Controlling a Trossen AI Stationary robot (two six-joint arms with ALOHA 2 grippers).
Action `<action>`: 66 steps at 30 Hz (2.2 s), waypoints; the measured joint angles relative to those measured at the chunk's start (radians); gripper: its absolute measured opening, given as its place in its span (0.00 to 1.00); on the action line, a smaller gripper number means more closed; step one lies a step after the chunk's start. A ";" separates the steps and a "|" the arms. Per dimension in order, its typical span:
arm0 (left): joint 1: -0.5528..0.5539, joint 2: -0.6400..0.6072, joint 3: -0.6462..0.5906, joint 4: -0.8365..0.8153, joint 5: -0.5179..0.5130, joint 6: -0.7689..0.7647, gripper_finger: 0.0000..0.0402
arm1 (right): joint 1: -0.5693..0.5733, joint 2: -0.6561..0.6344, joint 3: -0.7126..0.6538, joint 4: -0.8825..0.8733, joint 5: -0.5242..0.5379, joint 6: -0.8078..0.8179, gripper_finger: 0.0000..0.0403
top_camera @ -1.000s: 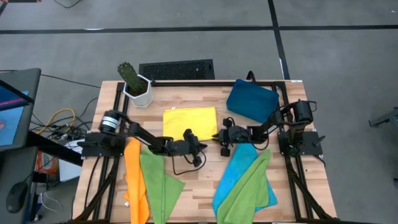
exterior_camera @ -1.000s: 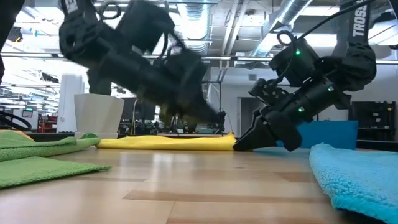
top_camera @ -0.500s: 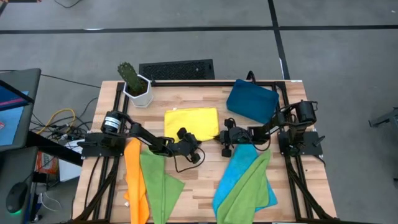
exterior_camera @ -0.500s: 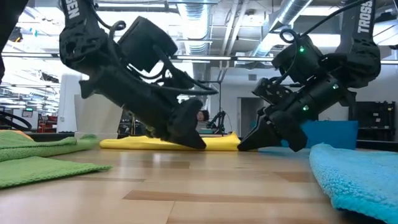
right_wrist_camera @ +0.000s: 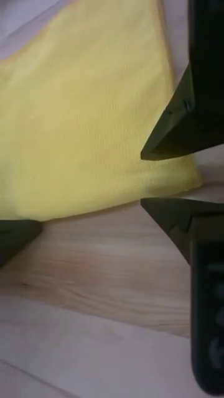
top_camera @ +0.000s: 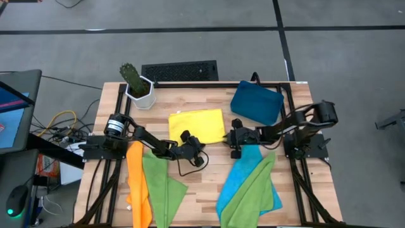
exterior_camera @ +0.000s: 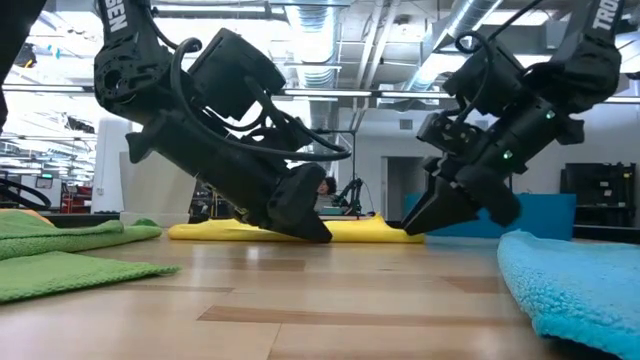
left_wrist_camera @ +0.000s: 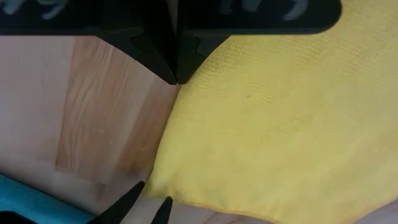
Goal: Fold microfiber towels
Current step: Fold the yellow microfiber cloth
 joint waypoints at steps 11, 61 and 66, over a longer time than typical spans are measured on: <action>-0.015 -0.099 -0.001 0.025 -0.002 0.114 0.00 | -0.009 0.050 0.005 0.005 0.002 -0.036 0.38; 0.003 -0.011 -0.008 0.011 0.072 0.051 0.00 | 0.031 0.169 0.263 -0.073 0.019 -0.163 0.06; 0.000 -0.122 -0.011 -0.163 0.063 0.086 0.00 | 0.031 0.090 0.264 -0.192 0.051 -0.147 0.05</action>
